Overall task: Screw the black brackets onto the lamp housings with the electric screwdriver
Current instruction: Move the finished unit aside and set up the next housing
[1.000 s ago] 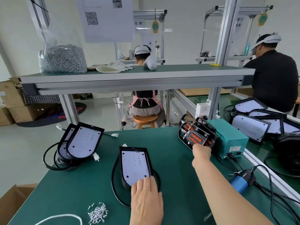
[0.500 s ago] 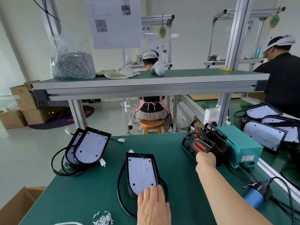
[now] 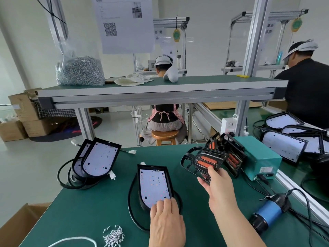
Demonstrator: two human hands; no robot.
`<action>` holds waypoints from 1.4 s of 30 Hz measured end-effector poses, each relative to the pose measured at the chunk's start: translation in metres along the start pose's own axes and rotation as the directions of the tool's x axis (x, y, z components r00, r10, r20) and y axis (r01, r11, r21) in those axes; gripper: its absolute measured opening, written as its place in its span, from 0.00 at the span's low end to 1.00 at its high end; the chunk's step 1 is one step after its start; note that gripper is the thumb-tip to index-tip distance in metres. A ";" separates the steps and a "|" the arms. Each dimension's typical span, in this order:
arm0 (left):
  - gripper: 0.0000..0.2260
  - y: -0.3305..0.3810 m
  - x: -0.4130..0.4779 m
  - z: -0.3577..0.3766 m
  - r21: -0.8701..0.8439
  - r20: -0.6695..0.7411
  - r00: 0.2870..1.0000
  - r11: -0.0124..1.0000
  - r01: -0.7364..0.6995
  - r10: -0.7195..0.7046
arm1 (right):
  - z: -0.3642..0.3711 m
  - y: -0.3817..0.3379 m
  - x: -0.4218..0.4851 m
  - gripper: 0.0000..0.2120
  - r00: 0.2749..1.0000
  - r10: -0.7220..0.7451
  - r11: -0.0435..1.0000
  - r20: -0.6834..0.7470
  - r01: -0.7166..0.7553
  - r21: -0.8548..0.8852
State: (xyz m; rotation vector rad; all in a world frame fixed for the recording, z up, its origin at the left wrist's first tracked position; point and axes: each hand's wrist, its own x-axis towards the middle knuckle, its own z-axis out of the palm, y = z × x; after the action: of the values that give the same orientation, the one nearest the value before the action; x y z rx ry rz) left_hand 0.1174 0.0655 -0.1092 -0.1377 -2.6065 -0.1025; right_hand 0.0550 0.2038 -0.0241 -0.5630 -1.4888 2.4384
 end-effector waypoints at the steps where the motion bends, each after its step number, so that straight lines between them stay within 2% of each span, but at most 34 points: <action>1: 0.27 0.000 0.000 0.000 0.004 -0.003 1.000 1.000 0.000 0.000 | -0.003 0.001 -0.004 0.06 0.999 -0.033 0.999 0.009 0.033 -0.028; 6: 0.25 0.000 -0.003 0.000 -0.002 -0.009 1.000 1.000 0.011 -0.011 | -0.015 0.002 -0.018 0.06 0.988 -0.154 0.984 0.023 0.155 -0.089; 16: 0.21 0.000 -0.006 0.000 -0.040 -0.022 1.000 0.999 0.011 -0.012 | -0.016 0.004 -0.031 0.07 0.968 -0.233 0.961 0.088 0.243 -0.131; 24: 0.18 0.001 -0.007 -0.005 -0.064 -0.048 0.998 0.997 -0.043 0.040 | 0.012 -0.015 -0.006 0.05 0.884 -0.443 0.840 0.150 0.467 -0.275; 27: 0.18 0.000 -0.013 -0.013 -0.112 -0.030 0.995 0.989 -0.093 0.090 | 0.029 -0.018 0.001 0.06 0.893 -0.401 0.856 0.203 0.444 -0.263; 30: 0.21 0.005 -0.022 -0.020 -0.168 -0.044 0.992 0.978 -0.125 0.119 | 0.039 -0.018 0.009 0.02 0.903 -0.314 0.863 0.293 0.400 -0.308; 34: 0.22 0.010 -0.042 -0.026 -0.254 -0.170 0.973 0.947 -0.195 0.155 | 0.040 -0.007 0.019 0.04 0.892 -0.172 0.826 0.418 0.362 -0.432; 36: 0.17 0.002 -0.052 -0.032 -0.320 -0.276 0.956 0.928 -0.191 0.102 | 0.037 -0.002 0.023 0.04 0.885 -0.111 0.805 0.452 0.347 -0.481; 39: 0.15 -0.021 -0.059 -0.040 -0.451 -0.319 0.932 0.893 0.009 -0.171 | 0.032 0.009 0.027 0.05 0.877 -0.030 0.781 0.479 0.320 -0.537; 40: 0.16 -0.028 -0.059 -0.042 -0.521 -0.281 0.920 0.849 0.094 -0.274 | 0.032 0.014 0.026 0.05 0.871 -0.006 0.778 0.491 0.312 -0.545; 42: 0.20 -0.037 -0.055 -0.047 -0.649 -0.084 0.906 0.713 0.266 -0.415 | 0.032 0.024 0.025 0.05 0.870 0.010 0.793 0.493 0.294 -0.534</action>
State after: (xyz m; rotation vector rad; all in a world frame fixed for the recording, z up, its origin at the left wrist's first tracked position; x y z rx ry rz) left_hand 0.1839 0.0196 -0.0983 0.1302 -2.2345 -1.0681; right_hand 0.0189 0.1765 -0.0376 0.0952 -2.4327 2.0295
